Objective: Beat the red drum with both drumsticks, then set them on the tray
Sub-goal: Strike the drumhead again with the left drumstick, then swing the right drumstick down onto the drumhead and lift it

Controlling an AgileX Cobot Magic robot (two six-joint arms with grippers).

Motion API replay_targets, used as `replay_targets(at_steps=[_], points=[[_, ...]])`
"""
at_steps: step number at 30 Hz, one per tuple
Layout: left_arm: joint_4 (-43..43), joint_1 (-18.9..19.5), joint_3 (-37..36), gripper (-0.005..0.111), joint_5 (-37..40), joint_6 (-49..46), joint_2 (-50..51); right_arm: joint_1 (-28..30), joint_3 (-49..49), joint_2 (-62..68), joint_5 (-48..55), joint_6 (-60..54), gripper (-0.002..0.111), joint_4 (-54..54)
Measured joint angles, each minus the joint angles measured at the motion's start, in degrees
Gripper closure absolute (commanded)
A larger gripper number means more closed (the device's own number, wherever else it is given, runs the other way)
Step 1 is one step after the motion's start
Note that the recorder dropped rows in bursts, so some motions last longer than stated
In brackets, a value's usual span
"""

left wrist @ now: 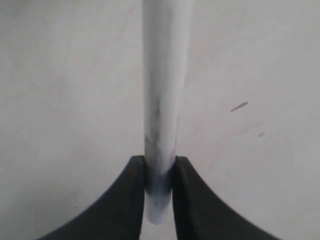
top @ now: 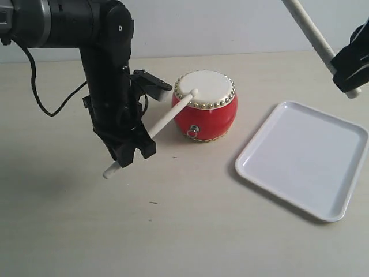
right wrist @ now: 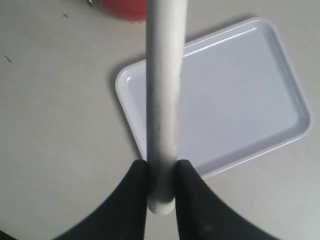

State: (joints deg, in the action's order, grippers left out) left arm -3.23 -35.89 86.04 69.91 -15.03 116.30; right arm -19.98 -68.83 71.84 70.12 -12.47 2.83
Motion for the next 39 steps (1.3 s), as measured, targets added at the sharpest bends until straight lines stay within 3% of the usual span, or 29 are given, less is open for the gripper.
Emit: replay_targets(at_steps=[8, 24, 30, 39], points=[[-0.23, 0.00, 1.07, 0.107, 0.00, 0.00, -8.47, 0.00, 0.00, 3.26, 0.14, -0.63, 0.108, 3.53], [-0.23, 0.00, 0.84, 0.107, 0.12, 0.37, -20.41, 0.00, 0.00, 32.05, 0.03, -3.48, 0.108, 7.94], [-0.13, 0.00, 0.84, 0.107, 0.12, 0.26, -19.66, 0.00, 0.00, 23.63, -0.32, -4.48, 0.108, 8.95], [-0.13, 0.00, 0.74, 0.107, 0.12, -0.83, -10.55, 0.00, 0.00, 5.24, -0.22, -4.20, 0.108, 6.97]])
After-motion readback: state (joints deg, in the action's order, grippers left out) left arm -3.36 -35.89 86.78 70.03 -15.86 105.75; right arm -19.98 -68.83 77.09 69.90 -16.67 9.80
